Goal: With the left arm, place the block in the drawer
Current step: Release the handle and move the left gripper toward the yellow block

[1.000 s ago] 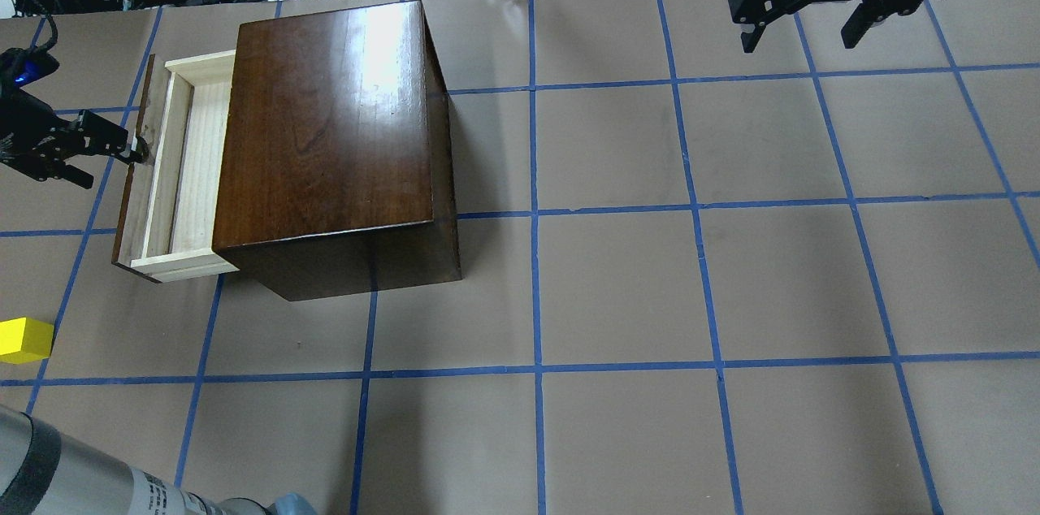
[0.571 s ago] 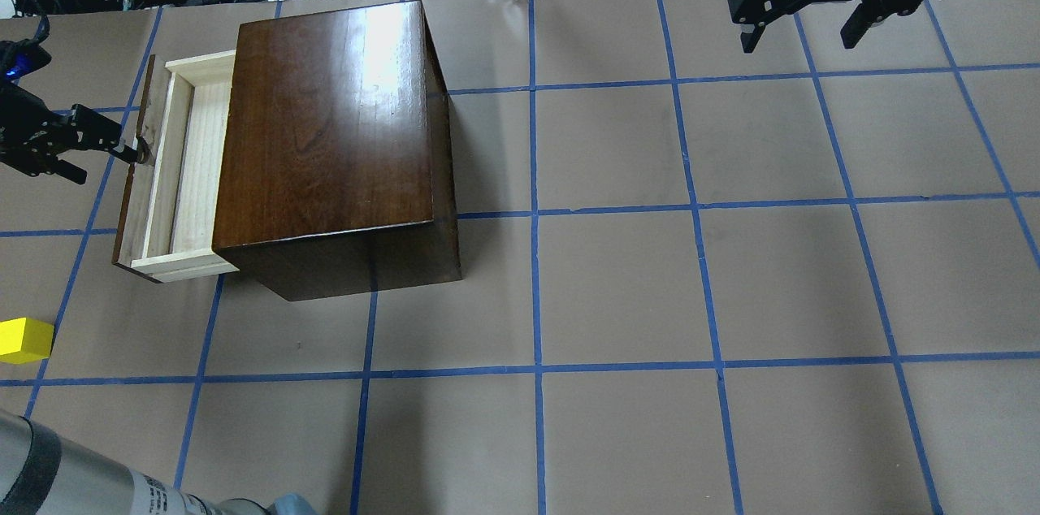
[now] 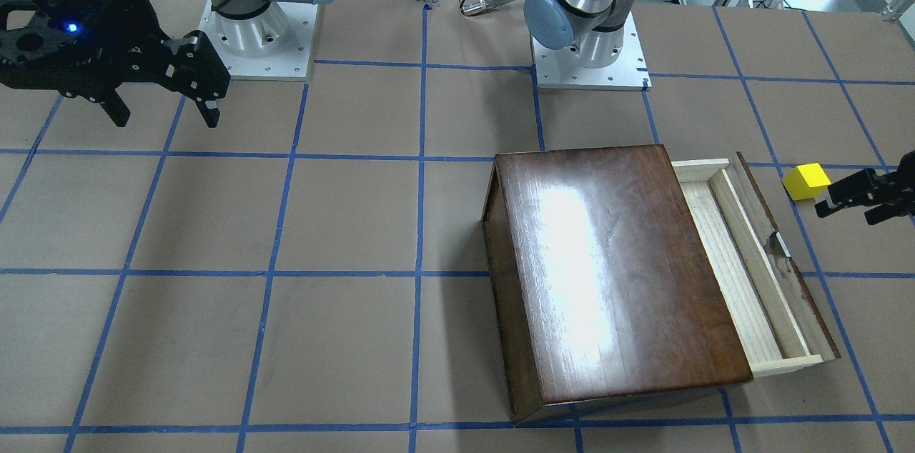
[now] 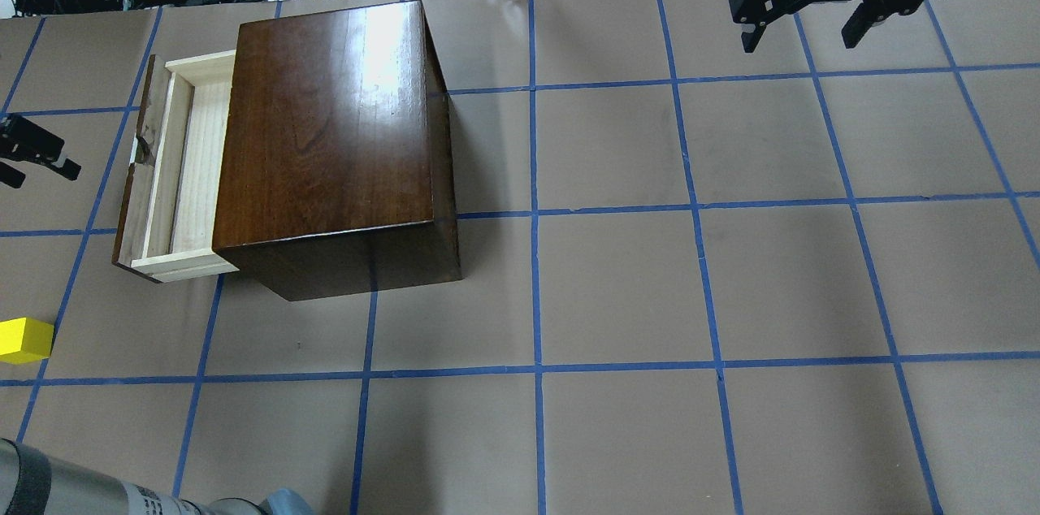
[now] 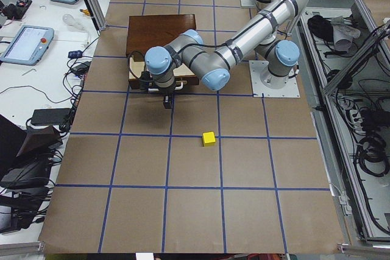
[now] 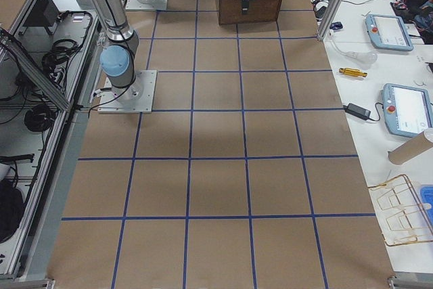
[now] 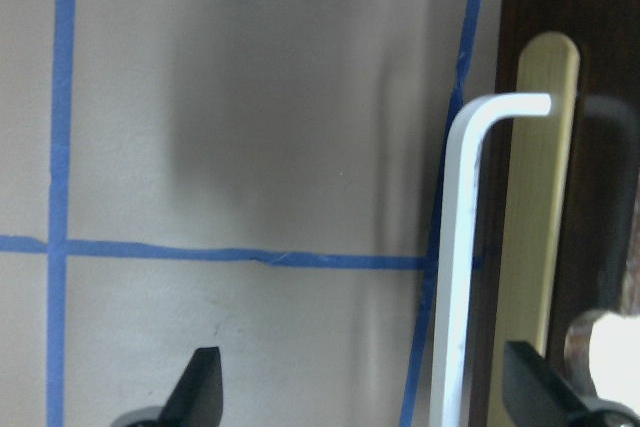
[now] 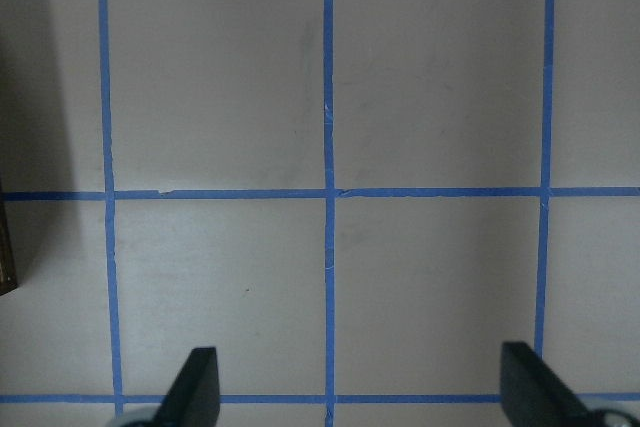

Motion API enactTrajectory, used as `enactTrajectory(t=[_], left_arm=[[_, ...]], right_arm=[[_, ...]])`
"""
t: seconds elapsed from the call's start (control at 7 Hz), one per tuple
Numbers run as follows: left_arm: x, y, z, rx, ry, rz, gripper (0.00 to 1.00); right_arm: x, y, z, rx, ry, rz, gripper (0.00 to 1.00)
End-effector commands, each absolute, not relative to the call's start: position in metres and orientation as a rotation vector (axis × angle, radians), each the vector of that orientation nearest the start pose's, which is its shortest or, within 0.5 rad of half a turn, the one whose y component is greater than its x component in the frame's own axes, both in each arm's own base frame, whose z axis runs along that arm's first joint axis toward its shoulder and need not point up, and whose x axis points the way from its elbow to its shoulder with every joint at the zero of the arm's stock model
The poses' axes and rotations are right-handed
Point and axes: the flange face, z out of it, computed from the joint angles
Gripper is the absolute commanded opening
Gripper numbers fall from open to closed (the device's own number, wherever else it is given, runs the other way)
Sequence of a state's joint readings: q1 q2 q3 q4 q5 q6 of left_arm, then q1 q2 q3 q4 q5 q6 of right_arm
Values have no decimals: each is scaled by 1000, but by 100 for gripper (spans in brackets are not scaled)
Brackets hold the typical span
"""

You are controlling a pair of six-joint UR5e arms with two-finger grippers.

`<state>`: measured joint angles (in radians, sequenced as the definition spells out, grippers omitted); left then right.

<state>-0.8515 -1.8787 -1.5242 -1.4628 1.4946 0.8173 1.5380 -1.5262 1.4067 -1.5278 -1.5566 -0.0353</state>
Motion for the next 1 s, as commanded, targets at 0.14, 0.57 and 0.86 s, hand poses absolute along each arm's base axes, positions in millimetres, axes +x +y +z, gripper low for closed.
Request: enactTrajectory(t=[0.14, 0.57, 0.86], left_arm=[[316, -461, 334, 705, 3237, 172, 100], [349, -394, 296, 1188, 3077, 173, 100], [339, -385, 271, 1603, 2774, 162, 100]], right_arm=[[118, -520, 541, -6, 3127, -118, 100], [118, -520, 541, -6, 3128, -118, 100], [117, -520, 541, -3, 3128, -118, 100]])
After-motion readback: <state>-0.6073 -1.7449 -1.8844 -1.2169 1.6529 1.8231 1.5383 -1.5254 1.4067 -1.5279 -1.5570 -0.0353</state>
